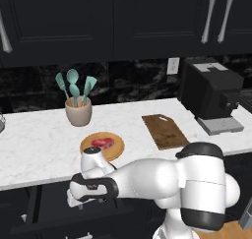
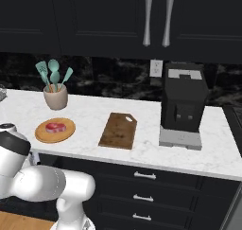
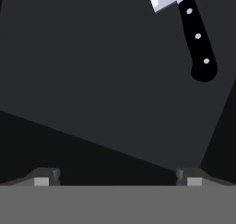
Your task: Pick up the knife from the drawer and place it on the cutting board. Then place the meat from the plate to the cutting board.
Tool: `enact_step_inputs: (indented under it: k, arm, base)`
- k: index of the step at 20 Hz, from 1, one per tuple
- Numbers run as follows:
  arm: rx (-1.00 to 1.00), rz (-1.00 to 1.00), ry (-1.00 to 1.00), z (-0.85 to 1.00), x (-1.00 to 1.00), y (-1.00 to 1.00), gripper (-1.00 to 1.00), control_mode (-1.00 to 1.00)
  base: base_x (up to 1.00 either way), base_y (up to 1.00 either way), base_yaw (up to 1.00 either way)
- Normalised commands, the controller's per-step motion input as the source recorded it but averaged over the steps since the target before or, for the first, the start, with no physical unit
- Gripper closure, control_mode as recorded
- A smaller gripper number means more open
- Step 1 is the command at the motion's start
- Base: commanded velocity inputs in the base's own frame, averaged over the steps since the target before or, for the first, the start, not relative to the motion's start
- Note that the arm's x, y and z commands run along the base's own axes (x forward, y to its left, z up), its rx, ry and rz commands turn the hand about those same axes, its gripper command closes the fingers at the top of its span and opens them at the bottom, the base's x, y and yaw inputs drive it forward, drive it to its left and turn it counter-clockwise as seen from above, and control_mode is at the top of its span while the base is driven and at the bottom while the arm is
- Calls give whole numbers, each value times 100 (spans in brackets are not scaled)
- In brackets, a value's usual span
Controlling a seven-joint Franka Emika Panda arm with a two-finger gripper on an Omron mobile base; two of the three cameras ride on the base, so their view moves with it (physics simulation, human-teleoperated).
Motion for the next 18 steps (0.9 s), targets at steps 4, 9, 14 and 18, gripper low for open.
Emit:
enact_step_inputs:
  k: [4, 9, 14, 18]
  arm:
    - [0, 0, 0, -17, 0, 3, -100, -100]
    - [0, 0, 0, -2, 0, 5, -100, -100]
    - [-2, 0, 0, 0, 8, 11, -100, -100]
    - [-1, 0, 0, -14, 5, 14, -100, -100]
  base:
    - [0, 0, 0]
    - [0, 0, 0]
    - [0, 0, 0]
    - [0, 0, 0]
